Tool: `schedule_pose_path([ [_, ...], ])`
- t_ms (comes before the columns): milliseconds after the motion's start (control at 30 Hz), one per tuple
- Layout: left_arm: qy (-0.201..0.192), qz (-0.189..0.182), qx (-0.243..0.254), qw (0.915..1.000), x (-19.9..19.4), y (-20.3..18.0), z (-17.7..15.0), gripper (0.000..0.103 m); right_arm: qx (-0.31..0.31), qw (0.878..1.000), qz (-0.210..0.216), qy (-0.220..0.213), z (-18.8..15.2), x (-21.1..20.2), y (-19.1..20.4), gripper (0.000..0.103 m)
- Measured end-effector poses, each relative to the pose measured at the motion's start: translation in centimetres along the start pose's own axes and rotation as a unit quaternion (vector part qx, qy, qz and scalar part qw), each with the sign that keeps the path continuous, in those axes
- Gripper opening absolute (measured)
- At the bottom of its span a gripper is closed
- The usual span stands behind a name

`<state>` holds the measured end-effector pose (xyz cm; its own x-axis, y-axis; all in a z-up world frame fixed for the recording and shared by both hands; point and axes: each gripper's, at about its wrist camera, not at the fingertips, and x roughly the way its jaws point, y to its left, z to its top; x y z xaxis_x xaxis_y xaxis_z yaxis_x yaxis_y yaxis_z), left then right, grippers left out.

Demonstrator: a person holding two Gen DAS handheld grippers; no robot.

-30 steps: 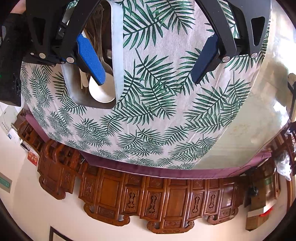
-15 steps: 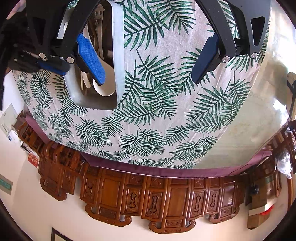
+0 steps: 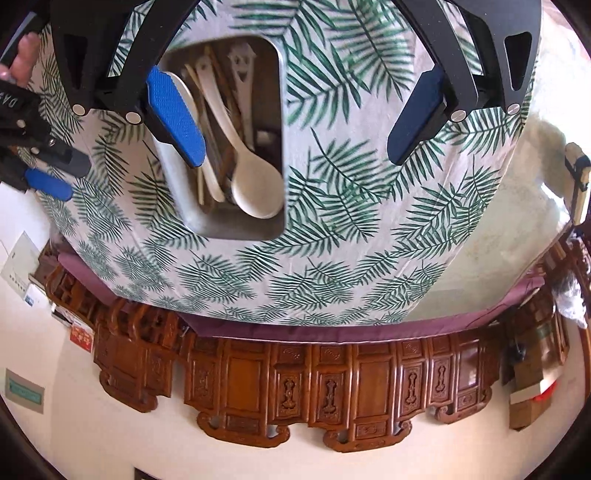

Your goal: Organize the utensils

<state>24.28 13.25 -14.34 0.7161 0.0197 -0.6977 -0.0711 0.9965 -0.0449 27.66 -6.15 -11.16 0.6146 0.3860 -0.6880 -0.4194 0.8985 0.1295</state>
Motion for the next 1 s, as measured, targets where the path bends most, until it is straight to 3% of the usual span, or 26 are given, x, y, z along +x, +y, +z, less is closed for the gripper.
schedule_pose_path([
  [100, 0.003, -0.001, 0.002, 1.0000, -1.3, -1.2, -0.7, 0.095, 0.006, 1.000, -0.010, -0.011, -0.6, -1.8, -0.6, 0.094],
  [200, 0.002, -0.001, 0.006, 1.0000, -3.1, -2.5, -1.3, 0.095, 0.015, 1.000, -0.017, -0.020, -1.3, -3.8, -1.2, 0.100],
  [567, -0.008, -0.016, 0.014, 0.9997, -10.3, -6.9, -3.0, 0.095, 0.027, 0.997, -0.035, -0.060, -3.7, -12.2, -2.3, 0.100],
  [1000, -0.057, -0.022, 0.037, 0.9975, -17.0, -10.5, -3.2, 0.095, 0.034, 0.993, -0.055, -0.100, -5.7, -19.7, -2.3, 0.100],
])
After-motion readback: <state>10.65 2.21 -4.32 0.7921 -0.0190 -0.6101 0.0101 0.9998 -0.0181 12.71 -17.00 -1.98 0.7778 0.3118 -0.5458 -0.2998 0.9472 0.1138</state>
